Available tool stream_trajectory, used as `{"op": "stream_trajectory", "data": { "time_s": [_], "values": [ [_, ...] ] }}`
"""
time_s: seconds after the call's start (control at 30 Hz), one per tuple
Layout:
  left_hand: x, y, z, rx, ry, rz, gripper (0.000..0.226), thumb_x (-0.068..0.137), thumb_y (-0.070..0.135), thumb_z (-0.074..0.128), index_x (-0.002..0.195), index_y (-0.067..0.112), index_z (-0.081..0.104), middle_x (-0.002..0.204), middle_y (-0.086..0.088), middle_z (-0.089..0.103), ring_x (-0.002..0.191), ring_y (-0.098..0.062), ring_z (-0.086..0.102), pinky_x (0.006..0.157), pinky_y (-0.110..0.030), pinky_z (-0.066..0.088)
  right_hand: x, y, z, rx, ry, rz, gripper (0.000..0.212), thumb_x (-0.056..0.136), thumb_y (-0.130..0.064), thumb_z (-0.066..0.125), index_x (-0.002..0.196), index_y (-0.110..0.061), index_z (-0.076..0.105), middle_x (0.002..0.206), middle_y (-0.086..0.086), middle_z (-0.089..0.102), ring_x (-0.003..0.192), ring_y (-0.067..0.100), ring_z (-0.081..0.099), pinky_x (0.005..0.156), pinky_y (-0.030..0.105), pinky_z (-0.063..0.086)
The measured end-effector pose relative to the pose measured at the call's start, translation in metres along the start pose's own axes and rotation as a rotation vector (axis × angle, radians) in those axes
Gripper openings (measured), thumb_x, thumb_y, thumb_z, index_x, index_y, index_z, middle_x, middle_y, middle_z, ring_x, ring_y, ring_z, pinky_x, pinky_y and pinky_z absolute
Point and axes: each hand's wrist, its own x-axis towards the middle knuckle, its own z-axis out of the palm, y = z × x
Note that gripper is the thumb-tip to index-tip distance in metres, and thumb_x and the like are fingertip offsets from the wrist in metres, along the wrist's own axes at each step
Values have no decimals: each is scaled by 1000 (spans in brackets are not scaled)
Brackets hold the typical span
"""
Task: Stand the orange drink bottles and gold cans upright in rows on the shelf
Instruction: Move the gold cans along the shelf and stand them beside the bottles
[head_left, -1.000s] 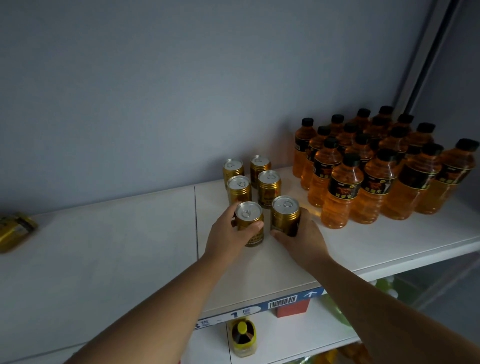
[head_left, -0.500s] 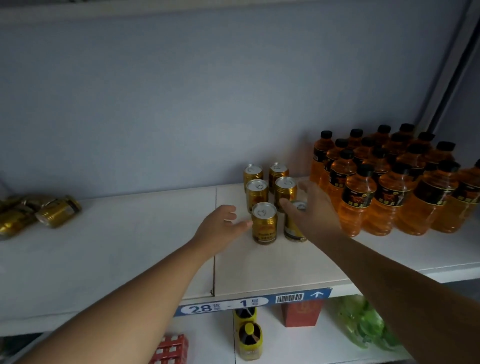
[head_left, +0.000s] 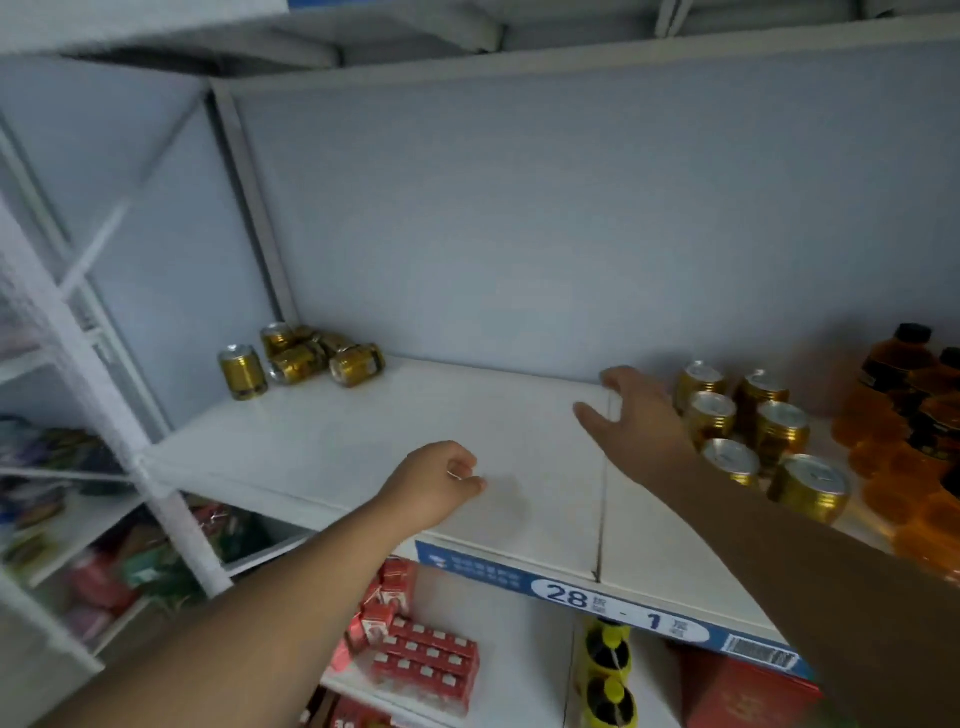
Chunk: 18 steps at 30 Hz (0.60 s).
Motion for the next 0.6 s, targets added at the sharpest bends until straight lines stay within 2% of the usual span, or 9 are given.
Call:
{"op": "stream_trajectory", "data": {
  "time_s": [0.1,0.2,0.33,0.6],
  "values": [
    [-15,-48,-45,1,57,-65,32,85,40,78,112,26,69,105,12,67,93,-3,62,75,-16,44,3,-49,44,59,-55,-84,53,89,-41,72,131,-12,58,127,4,62,121,25,57,104,39,44],
    [-33,-96,-89,23,93,-118,30,87,42,76,113,28,68,104,17,65,91,3,60,73,-14,44,3,-98,91,84,-116,-108,57,90,-41,72,135,-11,56,131,5,61,124,24,55,106,40,44],
    [-54,-156,-144,26,146,-185,28,88,39,75,112,27,68,105,16,66,98,-5,63,84,-23,47,4,-154,150,87,-181,-129,61,90,-45,70,140,-15,51,136,3,57,128,21,52,106,38,44],
    [-43,-244,-220,55,230,-257,34,90,37,72,120,21,68,117,8,68,100,-7,59,88,-25,42,13,-213,235,-33,-260,-181,67,86,-41,71,144,-19,46,142,-2,52,132,19,45,103,36,43]
  ]
}}
